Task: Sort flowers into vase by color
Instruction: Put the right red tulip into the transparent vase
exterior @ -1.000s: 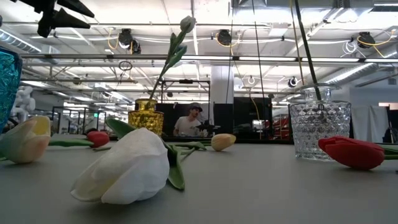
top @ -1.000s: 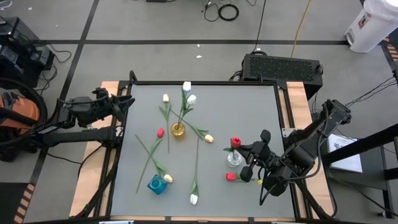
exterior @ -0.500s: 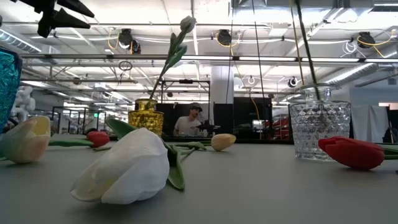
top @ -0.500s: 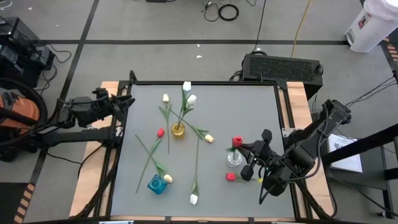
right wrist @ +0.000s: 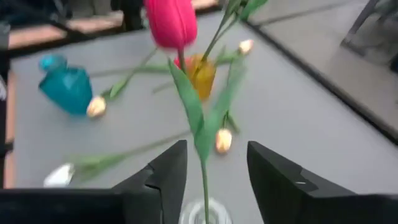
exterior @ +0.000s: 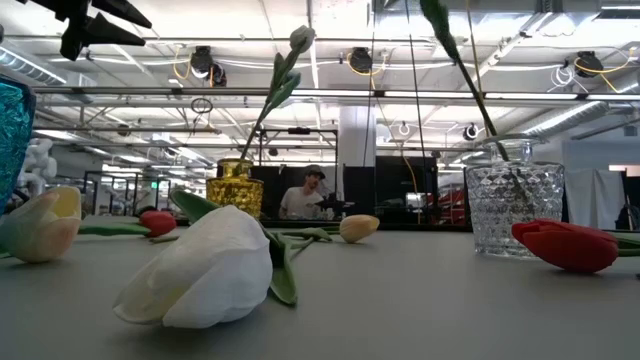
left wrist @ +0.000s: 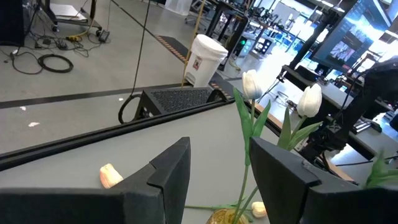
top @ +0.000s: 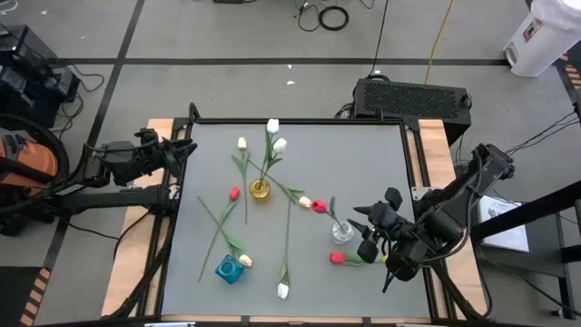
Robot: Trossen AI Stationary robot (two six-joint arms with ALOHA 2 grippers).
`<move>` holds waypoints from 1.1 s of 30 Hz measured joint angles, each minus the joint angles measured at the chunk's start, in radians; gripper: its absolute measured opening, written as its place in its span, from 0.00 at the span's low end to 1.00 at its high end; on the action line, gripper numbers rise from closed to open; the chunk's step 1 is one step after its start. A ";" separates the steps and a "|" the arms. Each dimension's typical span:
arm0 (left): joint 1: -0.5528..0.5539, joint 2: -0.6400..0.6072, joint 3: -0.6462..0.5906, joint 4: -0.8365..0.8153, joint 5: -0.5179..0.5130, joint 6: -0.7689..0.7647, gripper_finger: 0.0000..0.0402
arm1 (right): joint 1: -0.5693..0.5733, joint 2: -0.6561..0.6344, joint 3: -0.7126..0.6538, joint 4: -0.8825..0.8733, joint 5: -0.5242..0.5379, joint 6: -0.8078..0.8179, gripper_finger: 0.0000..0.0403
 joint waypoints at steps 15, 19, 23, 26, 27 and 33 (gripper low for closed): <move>0.000 0.000 0.000 -0.005 0.000 0.004 0.43 | 0.001 -0.044 0.000 -0.070 -0.431 -0.003 0.41; 0.000 0.000 0.000 -0.005 0.000 0.005 0.43 | 0.002 -0.044 0.000 -0.070 -0.517 -0.003 0.41; 0.000 0.000 0.000 -0.005 -0.001 0.007 0.43 | 0.001 -0.044 0.000 -0.070 -0.584 -0.004 0.41; 0.000 0.000 0.000 -0.005 -0.001 0.013 0.43 | 0.004 -0.044 0.000 -0.070 -0.590 -0.017 0.41; 0.000 0.000 0.000 -0.005 -0.001 0.014 0.43 | 0.007 -0.044 0.000 -0.070 -0.590 -0.030 0.41; 0.000 0.000 0.000 -0.005 -0.001 0.014 0.43 | 0.009 -0.020 0.000 -0.076 -0.592 -0.064 0.41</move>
